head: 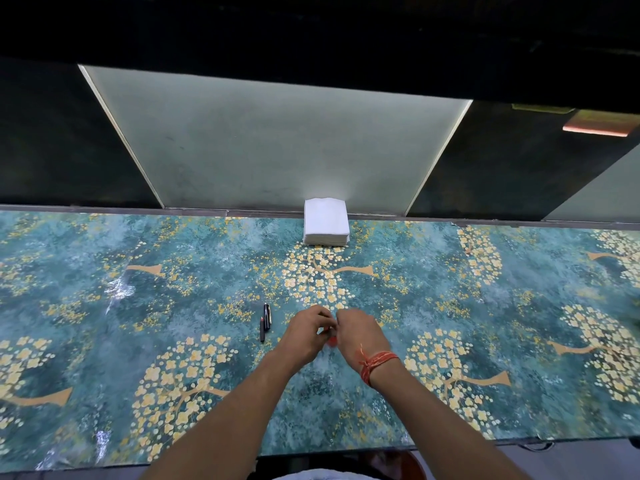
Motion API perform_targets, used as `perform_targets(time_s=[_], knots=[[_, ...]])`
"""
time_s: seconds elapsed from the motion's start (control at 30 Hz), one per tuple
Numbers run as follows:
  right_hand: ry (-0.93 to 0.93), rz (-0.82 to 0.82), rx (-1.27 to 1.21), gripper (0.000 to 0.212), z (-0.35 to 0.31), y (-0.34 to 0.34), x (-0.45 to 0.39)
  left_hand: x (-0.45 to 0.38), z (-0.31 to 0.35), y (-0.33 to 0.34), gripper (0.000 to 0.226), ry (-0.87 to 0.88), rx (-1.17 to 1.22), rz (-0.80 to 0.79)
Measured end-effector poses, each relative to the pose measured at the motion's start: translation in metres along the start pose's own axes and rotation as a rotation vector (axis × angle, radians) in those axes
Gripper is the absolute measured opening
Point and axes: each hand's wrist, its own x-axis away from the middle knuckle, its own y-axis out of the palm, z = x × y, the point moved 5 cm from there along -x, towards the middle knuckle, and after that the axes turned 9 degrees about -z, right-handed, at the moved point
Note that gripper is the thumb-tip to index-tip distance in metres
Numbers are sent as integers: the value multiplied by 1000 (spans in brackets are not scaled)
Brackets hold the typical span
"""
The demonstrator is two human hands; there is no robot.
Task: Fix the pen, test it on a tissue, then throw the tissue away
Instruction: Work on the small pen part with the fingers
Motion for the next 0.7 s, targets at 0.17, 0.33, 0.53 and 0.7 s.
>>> perform_targets(time_s=[0.17, 0.33, 0.53, 0.7], knots=[[-9, -71, 169, 25, 0, 6, -2, 0, 1, 0, 12, 15, -22, 1], [-23, -24, 94, 20, 0, -1, -1, -1, 0, -1, 15, 7, -16, -1], [-38, -85, 195, 24, 0, 7, -2, -1, 1, -1, 16, 16, -44, -6], [-23, -25, 92, 21, 3, 6, 0, -1, 2, -1, 15, 16, -50, -15]])
